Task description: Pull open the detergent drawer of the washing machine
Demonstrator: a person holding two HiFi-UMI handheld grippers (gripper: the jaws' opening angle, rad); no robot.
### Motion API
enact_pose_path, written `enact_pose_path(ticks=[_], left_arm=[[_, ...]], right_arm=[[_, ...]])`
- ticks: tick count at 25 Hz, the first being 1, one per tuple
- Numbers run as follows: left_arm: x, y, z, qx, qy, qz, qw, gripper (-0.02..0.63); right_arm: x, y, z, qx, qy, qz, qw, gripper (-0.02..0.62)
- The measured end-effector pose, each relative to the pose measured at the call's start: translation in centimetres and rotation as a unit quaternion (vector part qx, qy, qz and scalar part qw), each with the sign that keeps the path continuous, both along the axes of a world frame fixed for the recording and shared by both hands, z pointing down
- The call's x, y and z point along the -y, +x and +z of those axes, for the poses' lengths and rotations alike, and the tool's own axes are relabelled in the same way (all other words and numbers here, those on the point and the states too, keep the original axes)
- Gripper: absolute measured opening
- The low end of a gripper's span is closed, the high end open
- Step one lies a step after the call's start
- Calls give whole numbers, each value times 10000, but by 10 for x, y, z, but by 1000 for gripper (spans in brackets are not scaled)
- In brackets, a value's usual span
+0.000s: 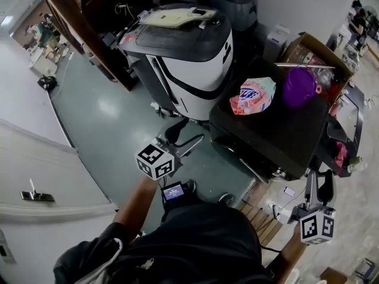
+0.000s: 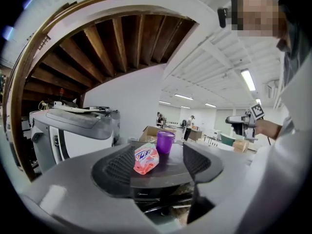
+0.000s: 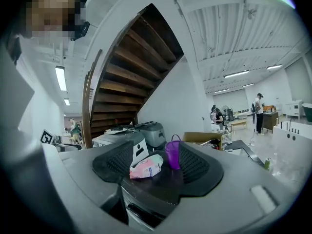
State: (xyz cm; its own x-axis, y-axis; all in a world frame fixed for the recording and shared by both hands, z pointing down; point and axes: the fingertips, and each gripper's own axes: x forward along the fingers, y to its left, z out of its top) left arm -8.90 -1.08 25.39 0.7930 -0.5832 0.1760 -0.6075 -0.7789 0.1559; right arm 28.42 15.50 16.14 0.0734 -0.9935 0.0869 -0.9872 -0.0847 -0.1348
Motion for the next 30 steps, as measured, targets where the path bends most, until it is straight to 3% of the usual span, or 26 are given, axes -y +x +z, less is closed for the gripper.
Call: enact_pose_path(ticks=[4,10,19,25,30], left_arm=[[-5,9,11,50,-126,-229,9996,360],[0,25,45,4,-657,-210,9976,360],[44,56,129,-253,-1246,177,9917,362],[63,73,202,-342,-1853,603,9802,362],[81,70,258,-544,-2377,629,9678,362]], right_arm=[[10,20,11,23,-46,-237,9997,290],[9,42,15,115,-85,-210,9997,290],[7,63,26,9,-504,156,9986,290],[17,64,32,-157,-752,227,9968,290],[29,48,40,-302,-1109,133,9933,290]])
